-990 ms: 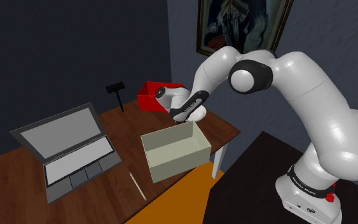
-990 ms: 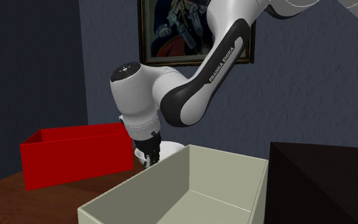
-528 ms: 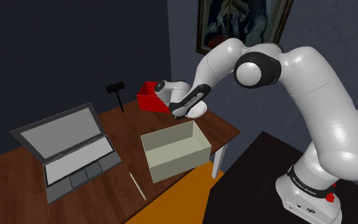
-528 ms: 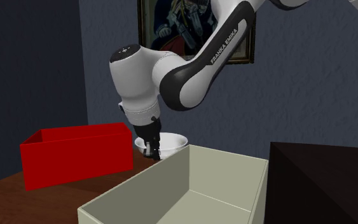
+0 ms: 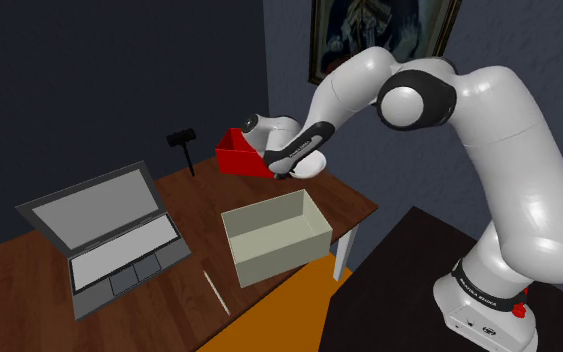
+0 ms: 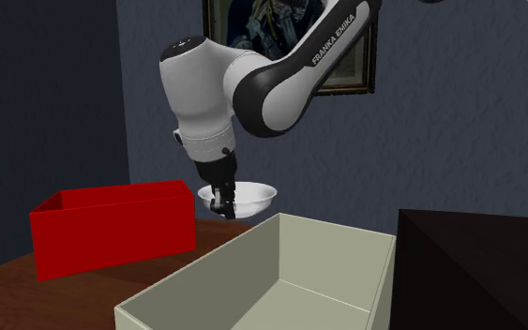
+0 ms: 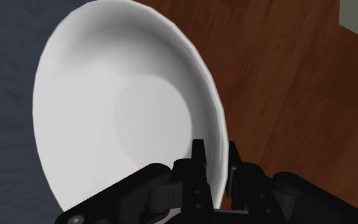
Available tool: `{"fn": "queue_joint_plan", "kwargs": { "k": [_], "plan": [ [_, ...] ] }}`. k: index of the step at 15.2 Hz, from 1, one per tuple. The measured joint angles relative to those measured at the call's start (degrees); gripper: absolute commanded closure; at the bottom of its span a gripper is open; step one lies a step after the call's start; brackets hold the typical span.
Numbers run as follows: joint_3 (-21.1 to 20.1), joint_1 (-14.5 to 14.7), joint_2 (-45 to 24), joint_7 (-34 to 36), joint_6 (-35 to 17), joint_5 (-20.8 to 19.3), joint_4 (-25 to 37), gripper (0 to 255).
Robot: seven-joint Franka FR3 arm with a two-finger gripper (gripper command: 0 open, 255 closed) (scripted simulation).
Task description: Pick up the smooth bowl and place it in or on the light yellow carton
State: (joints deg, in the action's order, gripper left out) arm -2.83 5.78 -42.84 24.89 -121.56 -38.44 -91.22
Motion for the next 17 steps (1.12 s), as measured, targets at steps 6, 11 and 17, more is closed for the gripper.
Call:
{"fn": "queue_joint_plan", "kwargs": {
  "k": [6, 11, 17],
  "plan": [
    [-0.49, -0.15, 3.17, -1.57, 2.34, 0.87, -0.48, 255],
    [-0.86, -0.35, 5.77, -3.14, 4.50, 1.66, -0.54, 255],
    [-1.24, -0.40, 8.39, -4.65, 6.91, 2.47, -0.40, 255]
  ]
}}
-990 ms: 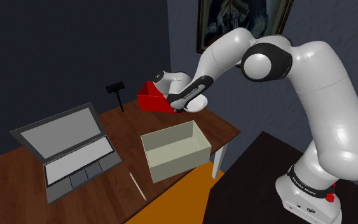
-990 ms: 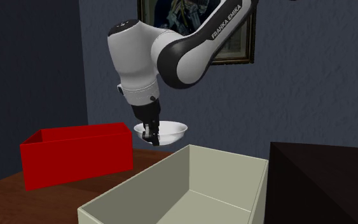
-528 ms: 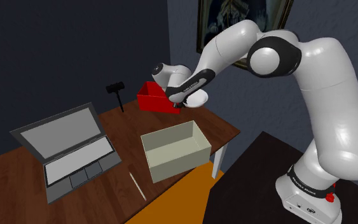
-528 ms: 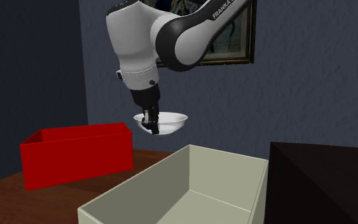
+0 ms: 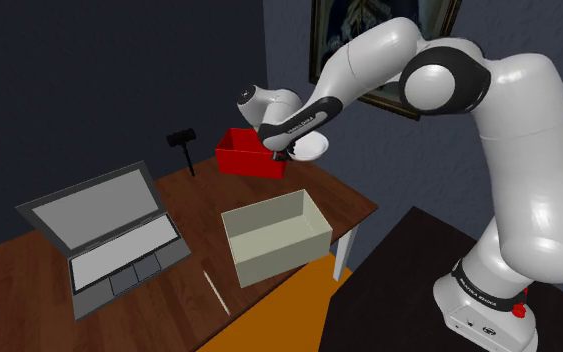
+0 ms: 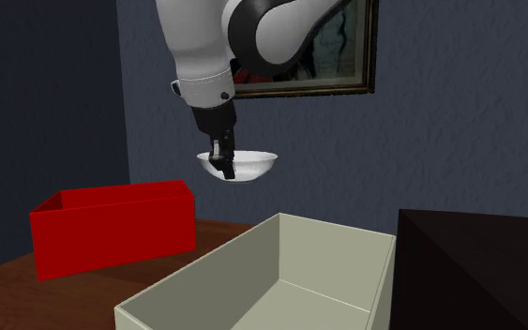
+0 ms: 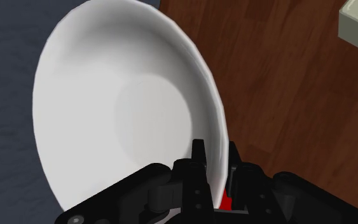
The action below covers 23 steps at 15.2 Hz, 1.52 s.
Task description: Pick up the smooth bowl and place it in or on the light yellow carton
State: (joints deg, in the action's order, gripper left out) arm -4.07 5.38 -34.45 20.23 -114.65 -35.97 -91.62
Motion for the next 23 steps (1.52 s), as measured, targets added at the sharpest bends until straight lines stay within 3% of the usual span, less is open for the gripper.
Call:
{"fn": "queue_joint_plan", "kwargs": {
  "k": [7, 14, 23],
  "plan": [
    [-0.54, 0.32, 3.07, -1.36, 3.16, 0.96, 0.24, 255],
    [-3.19, 5.18, 7.18, 5.18, 5.89, 1.96, -4.88, 255],
    [-7.16, 12.23, 8.79, 13.82, 11.05, 4.15, -6.11, 255]
  ]
}}
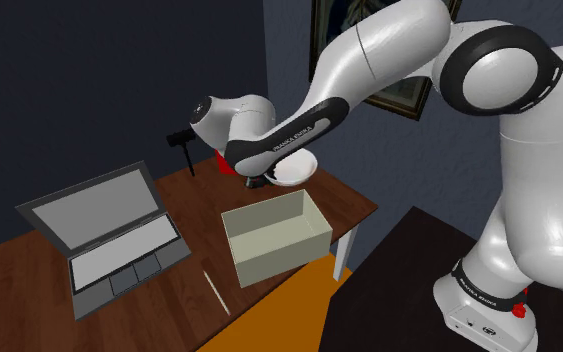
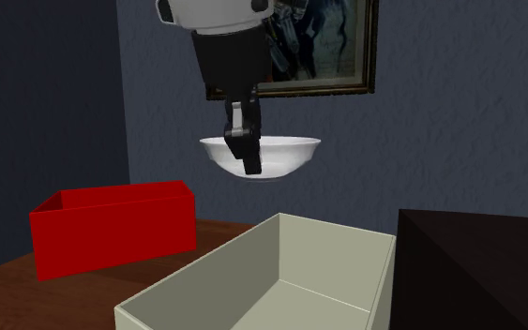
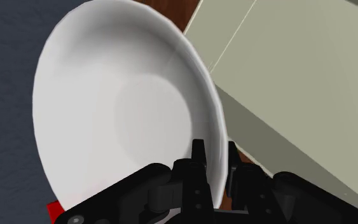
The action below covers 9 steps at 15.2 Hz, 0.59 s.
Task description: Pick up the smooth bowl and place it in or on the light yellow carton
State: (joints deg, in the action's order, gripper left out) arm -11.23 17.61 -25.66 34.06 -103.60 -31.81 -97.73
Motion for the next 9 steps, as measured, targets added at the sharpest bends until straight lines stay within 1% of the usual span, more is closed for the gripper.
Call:
{"fn": "queue_joint_plan", "kwargs": {
  "k": [6, 9],
  "plan": [
    [-2.72, 5.22, -1.13, 5.97, 4.06, 1.65, 2.08, 255],
    [-3.86, 7.88, -2.76, 8.60, 6.45, 2.34, 4.75, 255]
  ]
}}
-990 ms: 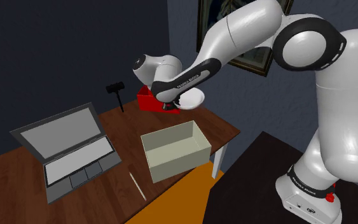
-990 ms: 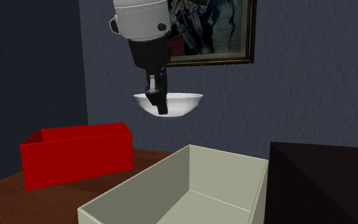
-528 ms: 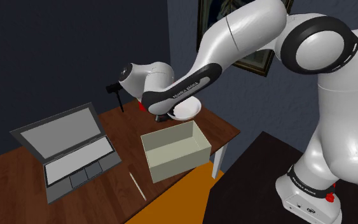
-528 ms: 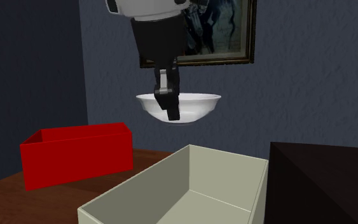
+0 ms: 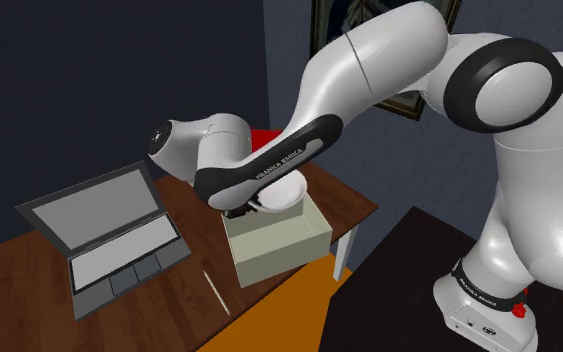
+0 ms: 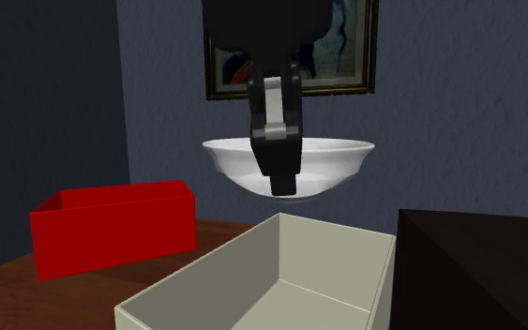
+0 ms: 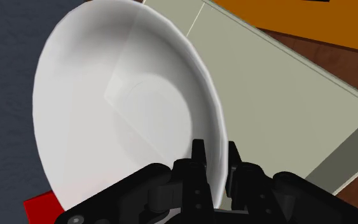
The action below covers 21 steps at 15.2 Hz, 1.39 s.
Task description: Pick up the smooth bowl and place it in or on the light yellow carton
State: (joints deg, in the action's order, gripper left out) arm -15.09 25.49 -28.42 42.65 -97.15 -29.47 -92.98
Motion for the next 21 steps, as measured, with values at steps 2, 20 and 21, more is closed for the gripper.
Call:
{"fn": "queue_joint_plan", "kwargs": {
  "k": [2, 20, 21],
  "plan": [
    [-0.29, 0.69, -0.48, 1.03, 0.00, 0.10, 0.04, 255],
    [0.60, 1.09, -6.21, 4.77, -7.03, -1.89, -2.32, 255],
    [0.60, 1.09, -6.22, 4.78, -7.05, -1.89, -2.32, 255]
  ]
}}
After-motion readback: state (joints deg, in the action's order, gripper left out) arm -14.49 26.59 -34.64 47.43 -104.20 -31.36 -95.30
